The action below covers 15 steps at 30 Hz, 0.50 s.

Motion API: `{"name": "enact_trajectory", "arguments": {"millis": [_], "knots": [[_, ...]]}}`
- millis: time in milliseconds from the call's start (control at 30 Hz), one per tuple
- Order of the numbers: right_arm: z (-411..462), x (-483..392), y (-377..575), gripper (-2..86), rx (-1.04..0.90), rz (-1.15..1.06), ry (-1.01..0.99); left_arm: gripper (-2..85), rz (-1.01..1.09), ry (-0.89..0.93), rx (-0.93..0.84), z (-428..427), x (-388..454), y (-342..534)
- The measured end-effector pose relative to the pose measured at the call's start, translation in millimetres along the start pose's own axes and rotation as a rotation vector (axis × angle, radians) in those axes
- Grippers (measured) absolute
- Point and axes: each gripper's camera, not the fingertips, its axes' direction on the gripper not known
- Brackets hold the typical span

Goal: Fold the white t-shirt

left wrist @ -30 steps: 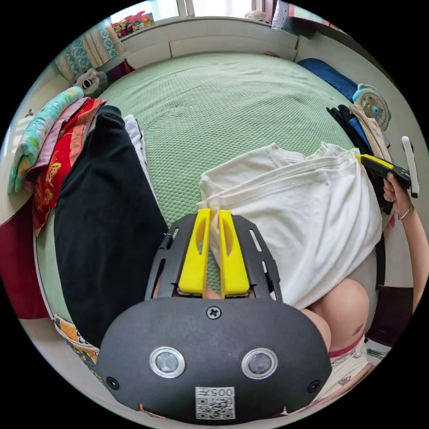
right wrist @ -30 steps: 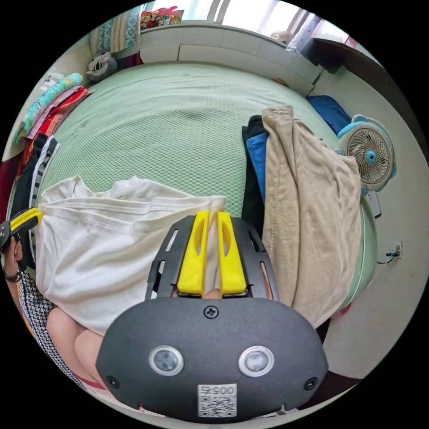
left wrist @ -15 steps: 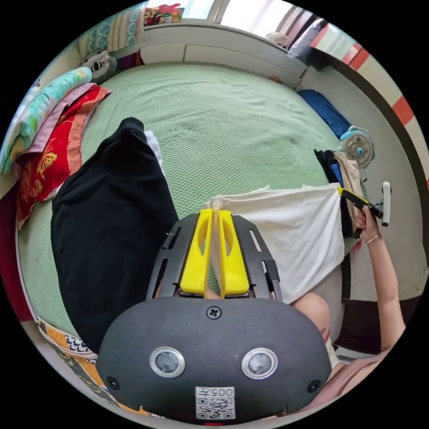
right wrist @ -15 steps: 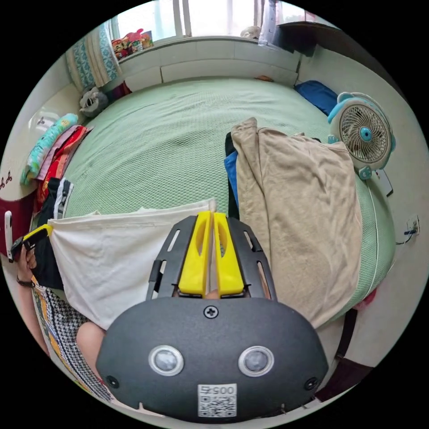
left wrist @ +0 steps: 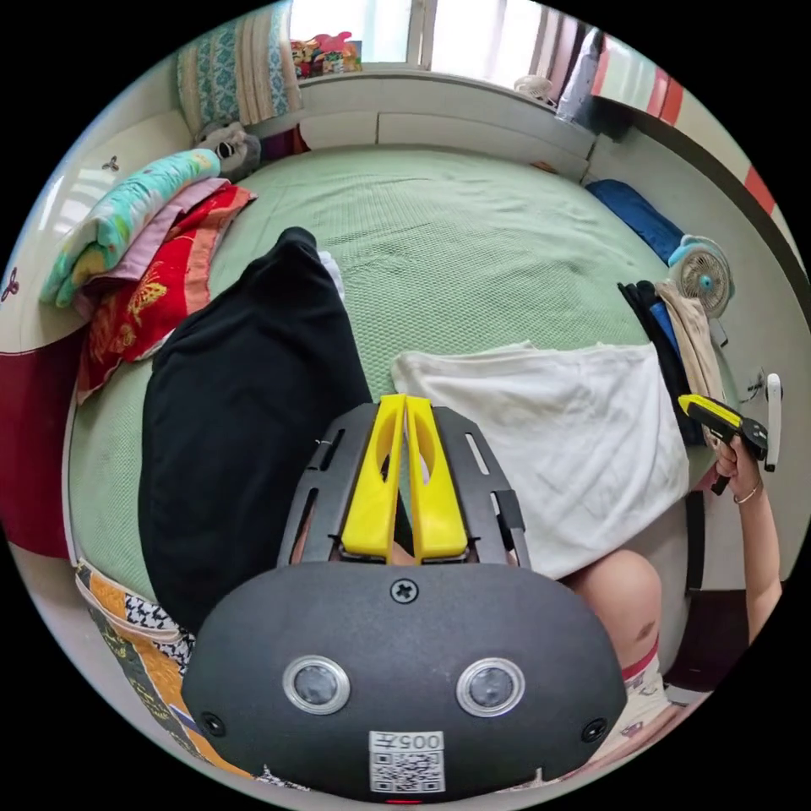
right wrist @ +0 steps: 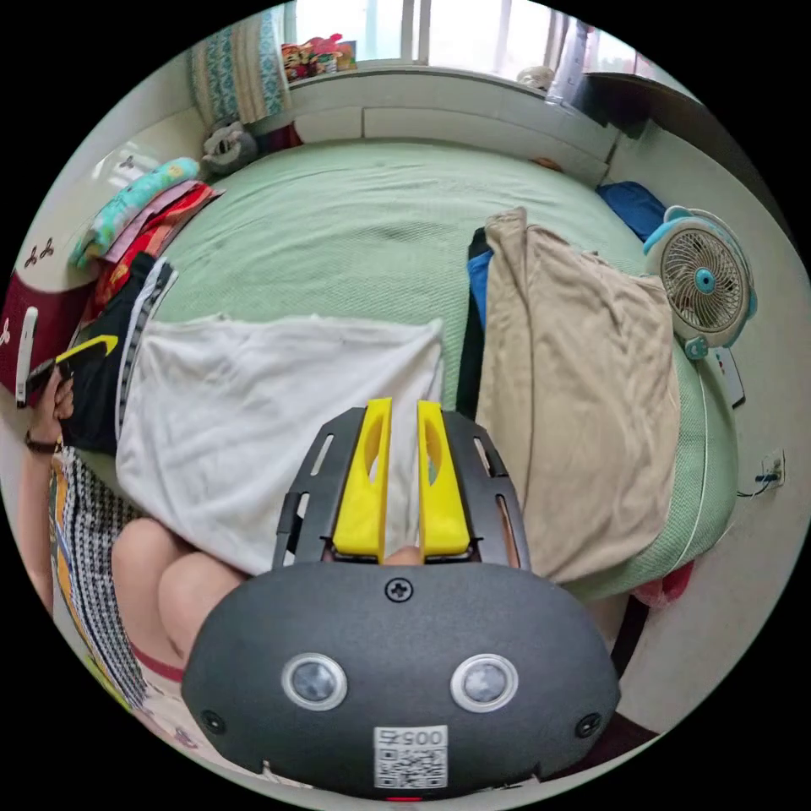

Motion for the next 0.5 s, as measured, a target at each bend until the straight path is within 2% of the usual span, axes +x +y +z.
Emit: {"name": "enact_trajectory", "arguments": {"millis": [167, 367, 500], "knots": [[-21, 3, 78, 5.3, 0.019, 0.032, -0.061, 0.0, 0.079, 0.048, -0.023, -15, 61, 50], [-49, 49, 143, 5.7, 0.028, 0.11, -0.008, 4.4, 0.268, 0.131, 0.027, -42, 194, 89], [-75, 85, 172, 5.4, 0.059, 0.152, 0.023, 7.6, 0.399, 0.263, 0.021, -45, 297, 99]]}}
